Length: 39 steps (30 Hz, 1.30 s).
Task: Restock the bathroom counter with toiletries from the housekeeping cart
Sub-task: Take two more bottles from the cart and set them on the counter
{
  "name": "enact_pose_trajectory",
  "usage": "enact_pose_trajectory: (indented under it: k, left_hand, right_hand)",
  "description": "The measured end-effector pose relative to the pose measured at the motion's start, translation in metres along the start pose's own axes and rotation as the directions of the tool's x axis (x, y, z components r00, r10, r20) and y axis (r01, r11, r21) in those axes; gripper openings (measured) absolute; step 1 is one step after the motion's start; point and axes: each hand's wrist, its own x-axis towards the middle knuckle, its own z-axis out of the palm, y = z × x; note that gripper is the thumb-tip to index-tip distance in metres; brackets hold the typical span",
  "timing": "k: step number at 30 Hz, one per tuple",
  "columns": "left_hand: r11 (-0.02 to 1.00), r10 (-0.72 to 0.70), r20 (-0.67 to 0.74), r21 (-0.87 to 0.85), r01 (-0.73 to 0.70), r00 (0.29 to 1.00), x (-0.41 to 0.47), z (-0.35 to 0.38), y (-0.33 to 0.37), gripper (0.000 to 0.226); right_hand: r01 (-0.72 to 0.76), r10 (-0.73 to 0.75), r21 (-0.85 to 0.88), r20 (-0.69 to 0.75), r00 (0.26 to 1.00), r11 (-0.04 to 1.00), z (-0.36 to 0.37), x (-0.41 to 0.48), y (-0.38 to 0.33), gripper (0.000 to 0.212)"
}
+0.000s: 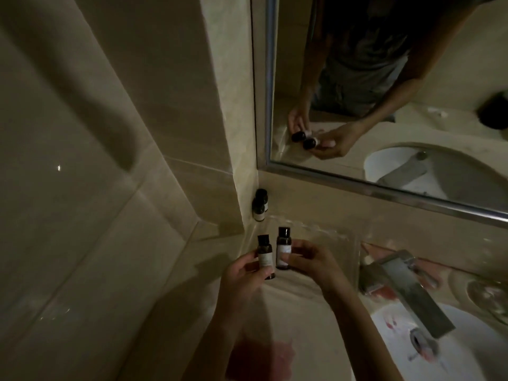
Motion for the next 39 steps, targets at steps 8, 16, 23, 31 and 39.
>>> enact_pose_trajectory:
  k: [8, 16, 23, 31, 39]
  left_hand:
    - [0.996, -0.086, -0.042, 0.018, 0.087, 0.995, 0.033, -0.001, -0.017, 0.036]
    - [0.992, -0.124, -0.033, -0.04, 0.123, 0.992, 0.027, 0.001, -0.027, 0.033]
    - [0.994, -0.093, -0.036, -0.055, 0.091, 0.995, 0.021, 0.002, -0.022, 0.037]
    - [0.996, -0.086, -0.028, -0.025, 0.085, 0.996, 0.019, -0.003, -0.02, 0.036]
    - [0.995, -0.081, -0.037, -0.062, 0.079, 0.996, 0.02, -0.002, -0.02, 0.035]
  right_hand:
    - [0.242, -0.286, -0.159, -0.383, 0.878, 0.957, 0.016, 0.101, 0.021, 0.03]
    - [0.316, -0.425, -0.297, -0.454, 0.783, 0.901, 0.03, 0.133, 0.049, 0.03]
    - [0.348, -0.547, -0.455, -0.438, 0.713, 0.819, 0.038, 0.139, 0.056, 0.026]
    - [0.377, -0.501, -0.332, -0.514, 0.697, 0.865, 0.044, 0.145, 0.054, 0.022]
    - [0.351, -0.549, -0.438, -0.501, 0.669, 0.828, 0.042, 0.148, 0.059, 0.014]
